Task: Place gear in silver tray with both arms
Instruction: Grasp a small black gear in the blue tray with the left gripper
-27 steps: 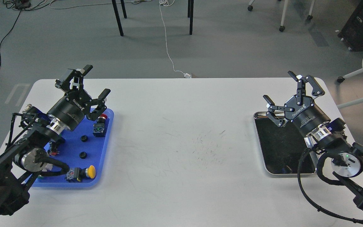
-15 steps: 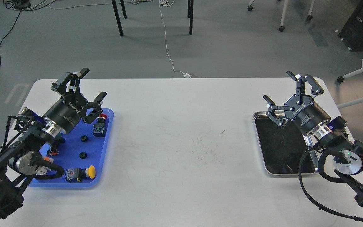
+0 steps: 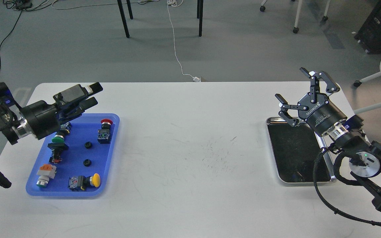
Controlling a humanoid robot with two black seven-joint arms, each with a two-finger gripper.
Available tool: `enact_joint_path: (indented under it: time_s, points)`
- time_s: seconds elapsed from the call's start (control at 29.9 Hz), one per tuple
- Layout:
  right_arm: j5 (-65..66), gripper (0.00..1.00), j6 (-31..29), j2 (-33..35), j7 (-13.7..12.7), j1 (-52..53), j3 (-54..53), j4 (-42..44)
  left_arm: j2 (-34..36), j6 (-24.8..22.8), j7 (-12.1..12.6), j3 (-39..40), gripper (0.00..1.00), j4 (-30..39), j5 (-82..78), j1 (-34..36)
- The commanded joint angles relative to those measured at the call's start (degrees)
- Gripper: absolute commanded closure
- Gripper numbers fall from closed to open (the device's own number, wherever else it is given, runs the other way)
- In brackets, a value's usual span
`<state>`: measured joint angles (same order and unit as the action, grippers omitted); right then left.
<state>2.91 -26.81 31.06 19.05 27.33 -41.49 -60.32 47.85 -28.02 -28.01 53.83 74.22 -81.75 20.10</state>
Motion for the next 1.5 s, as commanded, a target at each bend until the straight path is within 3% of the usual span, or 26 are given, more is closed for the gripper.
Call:
enact_joint_path:
  time_s: [0.0, 0.1, 0.2, 0.33, 0.5, 0.67, 0.97, 1.4, 1.47]
  points:
    - [0.1, 0.0, 0.0, 0.0, 0.0, 0.1, 0.0, -0.1, 2.6, 0.0, 0.0, 0.0, 0.03, 1.2, -21.6, 0.5]
    - [0.2, 0.0, -0.1, 0.0, 0.0, 0.1, 0.0, -0.1, 4.4, 0.0, 0.0, -0.6, 0.05, 0.8, -35.3, 0.1]
    - [0.2, 0.0, -0.1, 0.0, 0.0, 0.1, 0.0, -0.1, 5.8, 1.8, 0.0, -7.6, 0.11, -0.3, -42.9, 2.2]
    - [0.2, 0.0, -0.2, 0.0, 0.0, 0.2, -0.1, -0.1, 6.8, 6.8, 0.0, -20.2, 0.2, -4.0, -43.3, 9.1]
    - [0.3, 0.0, -0.2, 0.0, 0.0, 0.5, 0.0, -0.1, 3.9, 9.6, 0.0, -29.5, 0.2, -9.3, -43.3, 16.8]
    - [0.2, 0.0, -0.2, 0.0, 0.0, 0.5, -0.1, -0.1, 1.3, 9.6, 0.0, -30.7, 0.21, -12.7, -43.3, 18.2]
    - [0.3, 0.0, -0.1, 0.1, 0.0, 0.5, -0.1, -0.1, -2.5, 9.6, 0.0, -32.8, 0.35, -18.2, -43.3, 18.3]
    - [0.2, 0.0, -0.1, 0.1, 0.0, 0.5, -0.1, -0.1, -5.6, 9.7, 0.0, -33.0, 0.36, -22.2, -43.3, 19.2]
    - [0.3, 0.0, -0.1, 0.1, 0.0, 0.5, -0.2, -0.1, -5.8, 9.7, 0.0, -33.6, 0.41, -22.4, -43.3, 19.2]
